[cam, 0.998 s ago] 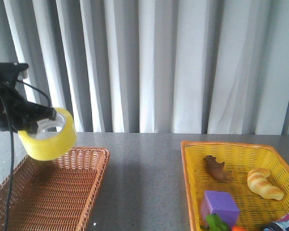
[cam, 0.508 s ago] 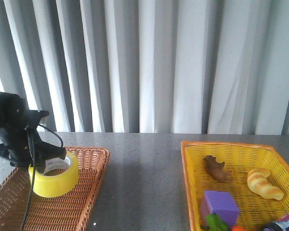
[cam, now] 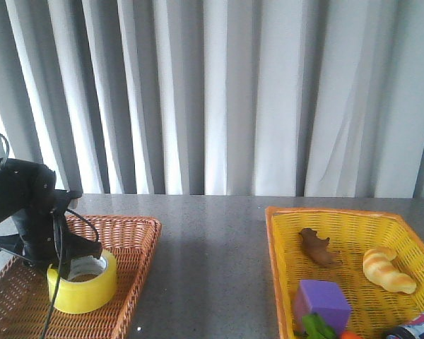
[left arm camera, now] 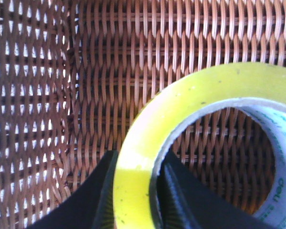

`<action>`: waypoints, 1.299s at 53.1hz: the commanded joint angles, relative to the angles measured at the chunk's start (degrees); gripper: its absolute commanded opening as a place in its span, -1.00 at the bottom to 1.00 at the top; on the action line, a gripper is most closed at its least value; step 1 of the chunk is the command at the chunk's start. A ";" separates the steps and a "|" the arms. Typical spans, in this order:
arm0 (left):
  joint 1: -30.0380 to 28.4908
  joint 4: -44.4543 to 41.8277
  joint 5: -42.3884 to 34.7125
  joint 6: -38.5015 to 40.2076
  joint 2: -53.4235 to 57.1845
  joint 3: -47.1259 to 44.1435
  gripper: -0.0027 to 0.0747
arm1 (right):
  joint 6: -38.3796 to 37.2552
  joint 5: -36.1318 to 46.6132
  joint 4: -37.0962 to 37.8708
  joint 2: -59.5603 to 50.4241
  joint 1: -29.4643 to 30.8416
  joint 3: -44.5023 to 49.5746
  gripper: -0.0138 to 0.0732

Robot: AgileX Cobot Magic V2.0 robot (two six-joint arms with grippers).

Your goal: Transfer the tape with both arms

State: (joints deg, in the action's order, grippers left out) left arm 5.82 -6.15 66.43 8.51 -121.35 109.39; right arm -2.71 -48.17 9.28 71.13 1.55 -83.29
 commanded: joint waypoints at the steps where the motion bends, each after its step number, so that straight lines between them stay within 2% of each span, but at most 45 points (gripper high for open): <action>1: -0.07 -0.88 -2.16 -0.25 2.98 1.61 -0.80 | 0.09 3.50 0.64 -1.23 0.25 -1.34 -0.70; 9: -0.07 -0.88 -1.91 -0.61 2.98 1.61 -0.52 | 0.09 3.50 0.64 -1.23 0.25 -1.34 -0.70; 22: -0.07 -0.88 -0.83 -0.61 3.03 1.61 0.19 | 0.09 3.50 0.64 -1.23 0.25 -1.34 -0.70; 29: -0.07 -0.51 -1.77 -0.61 3.93 1.67 0.38 | 0.09 3.50 0.64 -1.23 0.25 -1.34 -0.70; 40: -0.07 0.81 -4.28 -1.08 11.10 1.67 0.37 | 0.09 3.50 0.64 -1.23 0.25 -1.34 -0.70; 51: -0.07 3.25 -4.57 -4.64 23.67 1.67 0.33 | 0.09 3.50 0.64 -1.23 0.25 -1.34 -0.70; 60: -0.07 12.75 -11.07 -7.10 36.00 1.67 0.10 | 0.09 3.50 0.64 -1.23 0.25 -1.34 -0.70; 69: -0.07 12.90 -13.93 -11.24 46.20 1.62 -0.34 | 0.09 3.50 0.64 -1.23 0.25 -1.34 -0.70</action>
State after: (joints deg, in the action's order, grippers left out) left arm 5.77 6.42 57.15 -0.86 -80.80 109.57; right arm -2.71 -48.17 9.28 71.13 1.55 -83.29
